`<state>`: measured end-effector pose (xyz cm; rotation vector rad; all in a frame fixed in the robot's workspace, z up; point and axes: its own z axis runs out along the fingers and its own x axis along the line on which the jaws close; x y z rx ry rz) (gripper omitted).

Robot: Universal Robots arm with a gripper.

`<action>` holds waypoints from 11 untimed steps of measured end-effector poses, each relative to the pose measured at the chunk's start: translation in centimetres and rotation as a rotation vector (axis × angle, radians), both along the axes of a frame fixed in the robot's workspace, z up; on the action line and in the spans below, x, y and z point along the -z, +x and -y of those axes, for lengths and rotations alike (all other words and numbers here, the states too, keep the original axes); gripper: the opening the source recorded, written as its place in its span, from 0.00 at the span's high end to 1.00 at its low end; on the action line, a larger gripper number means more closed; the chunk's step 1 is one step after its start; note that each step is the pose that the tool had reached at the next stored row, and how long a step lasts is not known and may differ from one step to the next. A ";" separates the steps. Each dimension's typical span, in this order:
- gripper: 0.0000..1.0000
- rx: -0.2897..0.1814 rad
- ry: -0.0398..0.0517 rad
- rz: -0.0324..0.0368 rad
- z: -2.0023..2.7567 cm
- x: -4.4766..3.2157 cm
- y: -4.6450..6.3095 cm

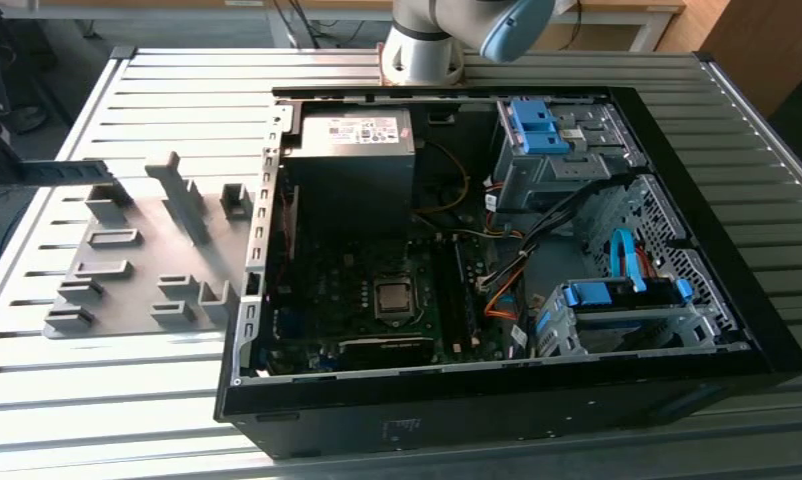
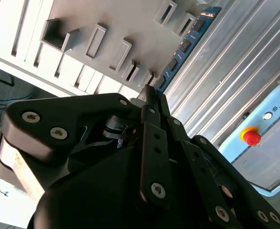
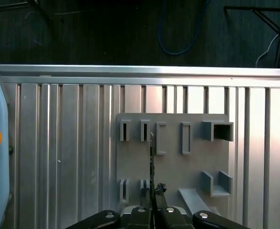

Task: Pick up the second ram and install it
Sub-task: 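Pick up the second ram and move it above second insertion slot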

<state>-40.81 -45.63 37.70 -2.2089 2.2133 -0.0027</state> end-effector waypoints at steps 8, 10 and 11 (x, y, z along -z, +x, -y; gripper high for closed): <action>0.86 0.000 0.0002 0.0002 0.00 -1.25 0.0; 0.86 0.000 0.0001 0.0001 0.00 -1.27 0.0; 0.86 0.000 0.0000 -0.0001 0.00 -1.28 0.1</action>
